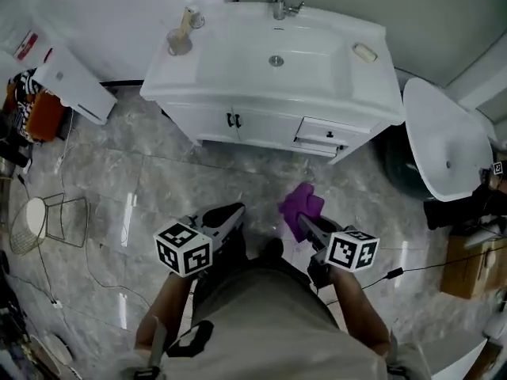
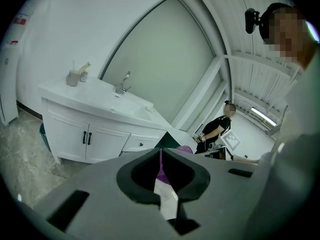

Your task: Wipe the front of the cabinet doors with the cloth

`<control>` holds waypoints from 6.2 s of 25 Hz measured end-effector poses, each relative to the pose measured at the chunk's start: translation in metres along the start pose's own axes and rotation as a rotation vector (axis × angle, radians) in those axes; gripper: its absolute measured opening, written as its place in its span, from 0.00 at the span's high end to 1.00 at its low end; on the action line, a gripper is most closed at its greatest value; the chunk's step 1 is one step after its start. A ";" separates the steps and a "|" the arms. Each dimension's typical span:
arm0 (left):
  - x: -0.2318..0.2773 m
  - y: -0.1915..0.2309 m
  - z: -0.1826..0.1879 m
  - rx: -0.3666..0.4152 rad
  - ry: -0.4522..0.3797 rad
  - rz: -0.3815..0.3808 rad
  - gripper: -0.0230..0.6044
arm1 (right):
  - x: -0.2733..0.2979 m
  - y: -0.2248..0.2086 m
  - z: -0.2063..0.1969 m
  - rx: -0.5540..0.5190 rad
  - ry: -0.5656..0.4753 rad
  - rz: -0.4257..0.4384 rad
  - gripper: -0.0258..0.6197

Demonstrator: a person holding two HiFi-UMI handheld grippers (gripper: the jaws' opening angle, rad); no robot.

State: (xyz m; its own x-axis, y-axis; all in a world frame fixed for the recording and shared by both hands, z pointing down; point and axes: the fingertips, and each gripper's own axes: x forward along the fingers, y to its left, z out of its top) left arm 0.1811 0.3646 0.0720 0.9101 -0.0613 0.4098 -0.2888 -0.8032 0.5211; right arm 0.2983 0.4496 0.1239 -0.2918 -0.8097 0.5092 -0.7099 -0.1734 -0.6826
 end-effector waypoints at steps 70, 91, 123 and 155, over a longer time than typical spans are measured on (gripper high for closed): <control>0.306 0.315 -0.272 -0.174 0.214 -0.034 0.93 | 0.515 -0.502 -0.044 -0.381 0.300 -0.603 0.85; 0.251 0.336 -0.208 -0.218 0.137 0.030 0.93 | 0.367 -0.151 0.146 -0.542 -0.392 -0.214 0.85; 0.268 0.375 -0.301 -0.279 0.165 0.033 0.93 | 0.551 -0.388 -0.010 -0.880 0.156 -0.456 0.86; 0.208 0.377 -0.219 -0.223 0.082 0.075 0.93 | 0.420 -0.065 0.127 -0.868 -0.380 -0.127 0.86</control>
State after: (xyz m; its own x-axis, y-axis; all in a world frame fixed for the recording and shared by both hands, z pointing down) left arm 0.1959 0.1788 0.5180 0.8593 -0.0600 0.5079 -0.4211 -0.6467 0.6360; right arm 0.3033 0.0497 0.3152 -0.0606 -0.9677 0.2446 -0.9943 0.0801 0.0707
